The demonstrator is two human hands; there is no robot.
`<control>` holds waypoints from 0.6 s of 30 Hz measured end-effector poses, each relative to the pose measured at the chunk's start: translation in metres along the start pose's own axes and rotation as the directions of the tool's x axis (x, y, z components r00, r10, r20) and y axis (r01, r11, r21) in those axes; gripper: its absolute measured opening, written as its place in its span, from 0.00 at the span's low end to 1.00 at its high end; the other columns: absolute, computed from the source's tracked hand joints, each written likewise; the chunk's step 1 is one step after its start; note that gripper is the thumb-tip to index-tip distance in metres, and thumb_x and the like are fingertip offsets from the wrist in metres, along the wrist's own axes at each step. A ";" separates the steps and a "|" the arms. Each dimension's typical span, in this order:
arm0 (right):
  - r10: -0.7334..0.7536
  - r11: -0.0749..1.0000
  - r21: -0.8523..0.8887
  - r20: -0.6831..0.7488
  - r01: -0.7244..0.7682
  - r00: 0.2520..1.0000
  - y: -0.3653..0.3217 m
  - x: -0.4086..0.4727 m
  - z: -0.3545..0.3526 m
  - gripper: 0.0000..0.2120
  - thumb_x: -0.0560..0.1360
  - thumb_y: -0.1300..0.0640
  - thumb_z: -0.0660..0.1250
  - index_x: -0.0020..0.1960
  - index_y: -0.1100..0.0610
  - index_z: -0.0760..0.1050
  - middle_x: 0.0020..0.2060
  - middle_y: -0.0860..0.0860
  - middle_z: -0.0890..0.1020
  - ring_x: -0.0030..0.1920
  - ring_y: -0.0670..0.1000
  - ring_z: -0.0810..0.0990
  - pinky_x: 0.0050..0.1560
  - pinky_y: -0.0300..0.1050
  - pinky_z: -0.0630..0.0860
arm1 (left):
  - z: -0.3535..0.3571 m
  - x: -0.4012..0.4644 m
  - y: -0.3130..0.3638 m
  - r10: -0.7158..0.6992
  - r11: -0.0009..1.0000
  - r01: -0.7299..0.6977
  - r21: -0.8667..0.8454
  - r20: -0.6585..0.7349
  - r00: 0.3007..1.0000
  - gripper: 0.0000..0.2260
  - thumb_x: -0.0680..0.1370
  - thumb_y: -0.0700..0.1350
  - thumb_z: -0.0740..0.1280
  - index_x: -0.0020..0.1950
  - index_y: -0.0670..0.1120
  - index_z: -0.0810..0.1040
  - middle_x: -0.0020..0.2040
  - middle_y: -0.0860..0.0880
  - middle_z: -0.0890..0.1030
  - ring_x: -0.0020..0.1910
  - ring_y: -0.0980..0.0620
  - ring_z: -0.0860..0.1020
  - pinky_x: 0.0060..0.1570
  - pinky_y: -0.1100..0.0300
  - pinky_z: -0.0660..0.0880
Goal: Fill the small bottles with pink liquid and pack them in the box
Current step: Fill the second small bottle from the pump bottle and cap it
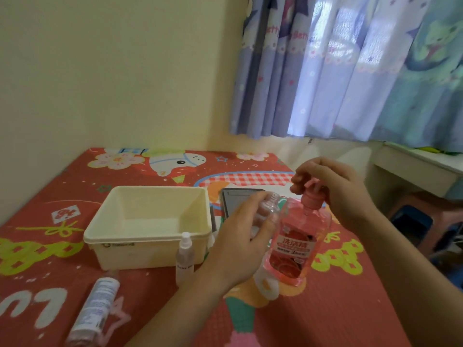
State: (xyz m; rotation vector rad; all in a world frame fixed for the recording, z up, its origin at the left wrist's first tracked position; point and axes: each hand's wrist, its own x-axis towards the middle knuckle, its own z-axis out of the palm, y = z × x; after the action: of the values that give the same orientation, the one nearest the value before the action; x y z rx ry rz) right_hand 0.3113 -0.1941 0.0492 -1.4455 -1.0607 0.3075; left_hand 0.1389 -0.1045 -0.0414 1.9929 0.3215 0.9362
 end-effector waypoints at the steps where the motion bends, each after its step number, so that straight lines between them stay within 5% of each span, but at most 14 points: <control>1: 0.005 0.999 0.052 -0.011 -0.005 1.000 0.004 0.000 0.002 0.10 0.75 0.57 0.66 0.41 0.63 0.79 0.35 0.58 0.83 0.36 0.59 0.83 0.36 0.50 0.75 | 0.001 0.002 -0.001 0.008 1.000 -0.008 -0.008 0.007 1.000 0.14 0.82 0.60 0.59 0.68 0.67 0.66 0.57 0.66 0.74 0.57 0.63 0.77 0.49 0.50 0.82; 6: 0.021 0.999 0.028 -0.165 -0.016 0.986 0.014 0.003 0.018 0.10 0.72 0.54 0.66 0.34 0.56 0.74 0.22 0.55 0.77 0.26 0.57 0.71 0.27 0.46 0.70 | 0.003 0.011 0.000 0.052 0.997 -0.053 -0.048 -0.025 0.998 0.12 0.81 0.60 0.61 0.64 0.72 0.67 0.55 0.65 0.76 0.53 0.62 0.79 0.46 0.51 0.83; 10: 0.001 0.999 -0.044 -0.218 -0.011 0.976 0.016 0.005 0.032 0.08 0.71 0.52 0.65 0.35 0.54 0.75 0.24 0.59 0.79 0.23 0.53 0.70 0.23 0.44 0.68 | 0.000 0.019 0.004 0.089 0.995 -0.091 -0.042 -0.033 0.995 0.13 0.79 0.62 0.61 0.63 0.74 0.66 0.54 0.67 0.75 0.53 0.64 0.78 0.41 0.54 0.84; 18: -0.140 0.978 -0.177 -0.184 0.107 0.973 0.013 0.001 0.051 0.09 0.74 0.55 0.65 0.35 0.53 0.73 0.24 0.50 0.80 0.23 0.45 0.76 0.25 0.38 0.71 | -0.006 0.021 0.006 0.089 0.994 -0.094 -0.048 -0.095 0.992 0.15 0.78 0.62 0.63 0.65 0.66 0.67 0.53 0.65 0.78 0.53 0.63 0.80 0.44 0.72 0.75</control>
State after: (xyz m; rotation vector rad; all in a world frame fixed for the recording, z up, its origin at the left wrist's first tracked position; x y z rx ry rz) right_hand 0.2799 -0.1579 0.0269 -1.5156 -1.0293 -0.0142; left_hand 0.1482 -0.0926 -0.0245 1.9332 0.2561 1.0865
